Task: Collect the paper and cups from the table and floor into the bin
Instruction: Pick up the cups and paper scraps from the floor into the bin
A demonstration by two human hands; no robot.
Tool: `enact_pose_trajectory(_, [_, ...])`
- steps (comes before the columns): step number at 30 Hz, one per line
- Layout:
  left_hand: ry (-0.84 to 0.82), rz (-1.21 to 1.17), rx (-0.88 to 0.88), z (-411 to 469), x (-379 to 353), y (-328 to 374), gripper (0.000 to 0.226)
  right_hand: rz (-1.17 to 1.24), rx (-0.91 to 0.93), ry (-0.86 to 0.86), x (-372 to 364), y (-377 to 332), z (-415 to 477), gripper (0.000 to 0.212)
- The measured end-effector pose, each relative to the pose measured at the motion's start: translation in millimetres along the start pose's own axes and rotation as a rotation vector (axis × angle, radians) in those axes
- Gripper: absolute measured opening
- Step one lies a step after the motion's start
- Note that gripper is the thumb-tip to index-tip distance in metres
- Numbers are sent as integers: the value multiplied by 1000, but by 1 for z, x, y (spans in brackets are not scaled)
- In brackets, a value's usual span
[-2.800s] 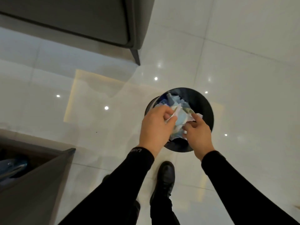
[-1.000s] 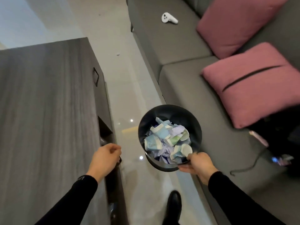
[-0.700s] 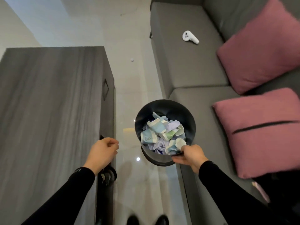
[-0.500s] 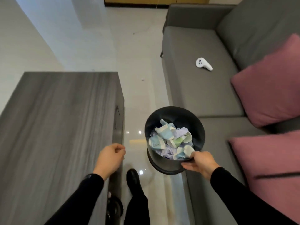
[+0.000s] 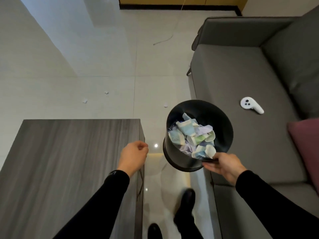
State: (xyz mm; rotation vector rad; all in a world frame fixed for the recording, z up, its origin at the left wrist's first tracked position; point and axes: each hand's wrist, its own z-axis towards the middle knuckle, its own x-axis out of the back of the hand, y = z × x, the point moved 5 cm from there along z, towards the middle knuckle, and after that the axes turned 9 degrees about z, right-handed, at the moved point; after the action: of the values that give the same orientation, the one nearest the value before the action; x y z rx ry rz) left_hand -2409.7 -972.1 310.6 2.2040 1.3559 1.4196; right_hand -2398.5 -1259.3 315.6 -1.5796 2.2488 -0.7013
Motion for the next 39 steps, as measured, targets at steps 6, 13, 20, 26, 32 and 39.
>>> enact_pose_trajectory(6, [47,8,22,97,25,53,12,-53,-17,-33,-61,-92,78,31])
enact_pose_trajectory(13, [53,-90,200,203,28,91,16,-150,-46,-71,-131,-186,175,32])
enact_pose_trajectory(20, [20,-171,287,283,34,111,16,-227,-82,-109,-218,-253,239,33])
enact_pose_trajectory(26, [87,-199,328,385,73,100,17,-280,-108,-146,-312,-285,304,33])
enact_pose_trajectory(32, [93,-307,374,509,104,84,18,-344,-99,-166,-423,-301,384,33])
enact_pose_trajectory(39, [47,-298,422,615,84,45,21,-376,-121,-206,-512,-288,496,35])
